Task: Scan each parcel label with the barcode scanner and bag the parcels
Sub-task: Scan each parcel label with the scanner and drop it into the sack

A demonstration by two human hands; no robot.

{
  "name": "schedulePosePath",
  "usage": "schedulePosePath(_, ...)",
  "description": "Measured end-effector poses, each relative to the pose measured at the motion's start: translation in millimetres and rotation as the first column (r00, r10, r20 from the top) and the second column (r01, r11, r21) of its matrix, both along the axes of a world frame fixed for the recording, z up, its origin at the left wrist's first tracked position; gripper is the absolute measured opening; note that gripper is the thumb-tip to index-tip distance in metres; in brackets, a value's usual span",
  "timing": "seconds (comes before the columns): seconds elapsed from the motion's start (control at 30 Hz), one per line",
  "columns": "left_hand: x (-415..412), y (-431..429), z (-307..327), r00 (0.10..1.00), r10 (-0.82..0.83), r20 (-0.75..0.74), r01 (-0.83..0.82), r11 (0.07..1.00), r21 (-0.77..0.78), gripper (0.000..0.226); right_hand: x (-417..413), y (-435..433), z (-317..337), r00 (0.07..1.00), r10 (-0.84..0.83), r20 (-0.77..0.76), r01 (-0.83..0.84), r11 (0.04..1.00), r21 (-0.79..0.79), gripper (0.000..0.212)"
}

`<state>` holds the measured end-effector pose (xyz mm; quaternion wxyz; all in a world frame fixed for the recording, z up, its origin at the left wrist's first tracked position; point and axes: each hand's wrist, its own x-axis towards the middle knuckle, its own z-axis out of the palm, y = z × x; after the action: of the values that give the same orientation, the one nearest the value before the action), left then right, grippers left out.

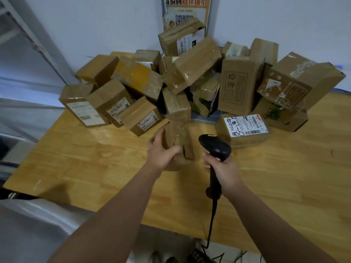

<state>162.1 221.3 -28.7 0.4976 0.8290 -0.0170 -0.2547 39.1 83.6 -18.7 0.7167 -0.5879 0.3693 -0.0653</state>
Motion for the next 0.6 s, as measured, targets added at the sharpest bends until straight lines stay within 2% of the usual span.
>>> schedulePosePath(0.03, -5, 7, 2, 0.997, 0.017, -0.080, -0.037, 0.969, -0.243, 0.101, -2, -1, 1, 1.000, -0.008, 0.026, 0.008, 1.000, 0.023, 0.013)
schedulePosePath(0.1, -16, 14, 5, 0.976, -0.030, -0.214, -0.092, 0.838, -0.538, 0.086, -4, -1, 7, 0.997, -0.021, 0.077, 0.014, 0.996, 0.084, 0.010)
schedulePosePath(0.2, -29, 11, 12, 0.936, -0.115, -0.332, -0.148, 0.728, -0.669, 0.049, -5, 0, 17, 0.975, -0.034, 0.218, -0.031, 0.958, 0.285, 0.016)
schedulePosePath(0.27, -29, 10, 12, 0.932, -0.074, -0.355, -0.188, 0.738, -0.648, 0.037, -6, -1, 21, 0.962, -0.030, 0.270, -0.067, 0.938, 0.340, 0.022)
schedulePosePath(0.3, -28, 11, 12, 0.946, -0.032, -0.322, -0.180, 0.775, -0.606, 0.035, -5, 0, 22, 0.969, -0.022, 0.248, -0.057, 0.950, 0.306, 0.020)
schedulePosePath(0.37, -28, 14, 14, 0.986, 0.021, -0.165, -0.097, 0.879, -0.467, 0.033, -4, 1, 22, 0.986, -0.046, 0.160, 0.015, 0.982, 0.187, 0.016)
schedulePosePath(0.43, -26, 14, 18, 0.999, 0.019, -0.038, -0.031, 0.929, -0.368, 0.032, -1, 4, 19, 0.989, -0.082, 0.124, 0.072, 0.994, 0.080, 0.021)
schedulePosePath(0.47, -25, 13, 22, 0.999, 0.011, -0.032, -0.022, 0.936, -0.351, 0.032, 1, 7, 19, 0.988, -0.093, 0.123, 0.087, 0.995, 0.047, 0.022)
schedulePosePath(0.53, -23, 10, 29, 0.993, -0.012, -0.115, -0.029, 0.937, -0.347, 0.030, 3, 12, 18, 0.987, -0.112, 0.118, 0.111, 0.994, 0.010, 0.021)
schedulePosePath(0.57, -21, 10, 31, 0.987, -0.042, -0.156, -0.013, 0.941, -0.337, 0.038, 3, 14, 18, 0.986, -0.118, 0.115, 0.120, 0.993, -0.006, 0.020)
schedulePosePath(0.6, -19, 11, 32, 0.980, -0.085, -0.181, 0.025, 0.949, -0.314, 0.058, 4, 16, 18, 0.987, -0.121, 0.107, 0.125, 0.992, -0.030, 0.018)
